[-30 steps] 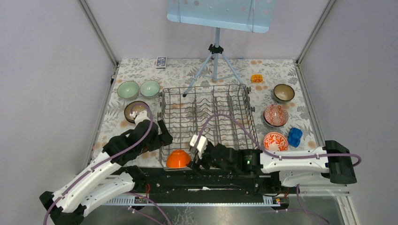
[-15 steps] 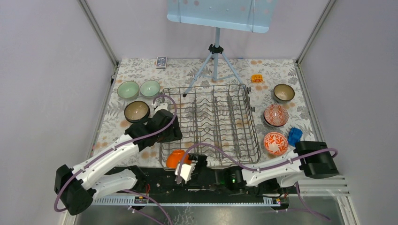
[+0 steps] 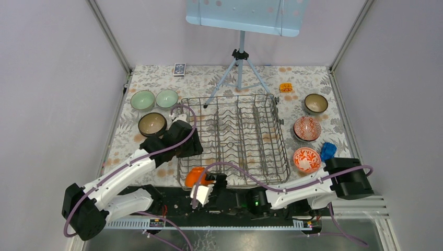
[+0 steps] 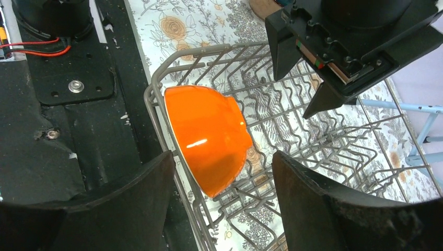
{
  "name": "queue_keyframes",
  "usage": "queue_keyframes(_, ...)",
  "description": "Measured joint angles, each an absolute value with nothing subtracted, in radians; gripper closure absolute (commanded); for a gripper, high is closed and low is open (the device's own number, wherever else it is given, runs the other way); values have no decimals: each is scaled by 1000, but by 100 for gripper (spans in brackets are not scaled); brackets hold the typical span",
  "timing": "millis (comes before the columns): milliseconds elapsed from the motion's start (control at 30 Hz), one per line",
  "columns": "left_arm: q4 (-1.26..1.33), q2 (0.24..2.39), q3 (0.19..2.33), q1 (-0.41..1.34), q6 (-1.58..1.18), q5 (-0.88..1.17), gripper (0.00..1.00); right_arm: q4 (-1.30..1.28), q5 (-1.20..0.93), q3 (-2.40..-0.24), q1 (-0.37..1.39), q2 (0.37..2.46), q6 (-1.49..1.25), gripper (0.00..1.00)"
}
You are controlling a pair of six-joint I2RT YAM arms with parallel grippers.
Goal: Unload the bowls from the dish rack
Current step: Pick up the bowl from the dish rack.
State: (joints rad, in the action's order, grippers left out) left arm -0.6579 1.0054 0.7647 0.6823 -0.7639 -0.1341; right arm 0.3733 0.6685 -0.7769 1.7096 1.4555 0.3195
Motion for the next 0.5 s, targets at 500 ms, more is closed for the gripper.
queue_keyframes(500,-635,1002,709,680,-764,-100,40,307,702,-841,1713,1560,313,29)
